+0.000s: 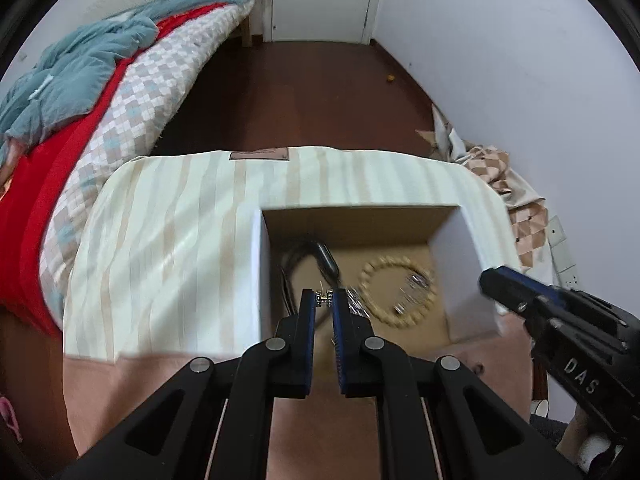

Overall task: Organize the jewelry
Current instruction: 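Carry the earring and black ring with both tools over the box, then open both tools to drop the earring and ring into the box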

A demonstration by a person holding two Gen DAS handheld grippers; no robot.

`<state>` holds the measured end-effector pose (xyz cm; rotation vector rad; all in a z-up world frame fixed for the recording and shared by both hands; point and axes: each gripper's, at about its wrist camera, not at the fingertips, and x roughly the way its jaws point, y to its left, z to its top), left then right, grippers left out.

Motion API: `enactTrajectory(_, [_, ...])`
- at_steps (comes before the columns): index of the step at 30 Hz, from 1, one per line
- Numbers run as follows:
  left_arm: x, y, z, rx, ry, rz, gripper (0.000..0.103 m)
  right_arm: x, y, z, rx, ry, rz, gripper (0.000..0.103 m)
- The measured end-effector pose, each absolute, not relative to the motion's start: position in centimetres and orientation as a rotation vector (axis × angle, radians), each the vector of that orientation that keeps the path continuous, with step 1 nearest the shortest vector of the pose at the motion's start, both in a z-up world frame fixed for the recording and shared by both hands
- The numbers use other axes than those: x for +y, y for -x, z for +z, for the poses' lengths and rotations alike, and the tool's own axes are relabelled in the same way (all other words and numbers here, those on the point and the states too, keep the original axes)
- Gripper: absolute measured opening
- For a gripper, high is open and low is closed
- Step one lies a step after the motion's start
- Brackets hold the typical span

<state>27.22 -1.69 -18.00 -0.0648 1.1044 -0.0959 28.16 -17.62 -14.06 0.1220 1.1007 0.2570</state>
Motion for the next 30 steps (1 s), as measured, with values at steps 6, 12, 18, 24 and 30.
enactTrajectory(6, [-0.5,-30.7,-20.0,1.182,0.084,-0.106,0.006,-15.8,-32.7,-17.3,1.245,-0.114,0.310,0.013])
enactTrajectory(12, [0.2,-31.7,-21.1,1.237,0.164,-0.113,0.009,-15.1,-33.8,-19.1,1.324,-0.128,0.327,0.014])
enactTrajectory(18, [0.6,-31.6,-20.0,1.213,0.161,-0.081,0.015,-15.3,-33.7,-18.5,1.327,-0.137,0.323,0.015])
enactTrajectory(24, [0.6,-30.9,-18.2,1.175,0.136,-0.055,0.063,-16.5,-32.4,-15.8,1.253,-0.119,0.281,0.016])
enactTrajectory(30, [0.7,-29.2,-16.6,1.133,0.109,-0.023,0.083,-17.2,-29.9,-13.7,1.181,-0.032,0.205,0.035])
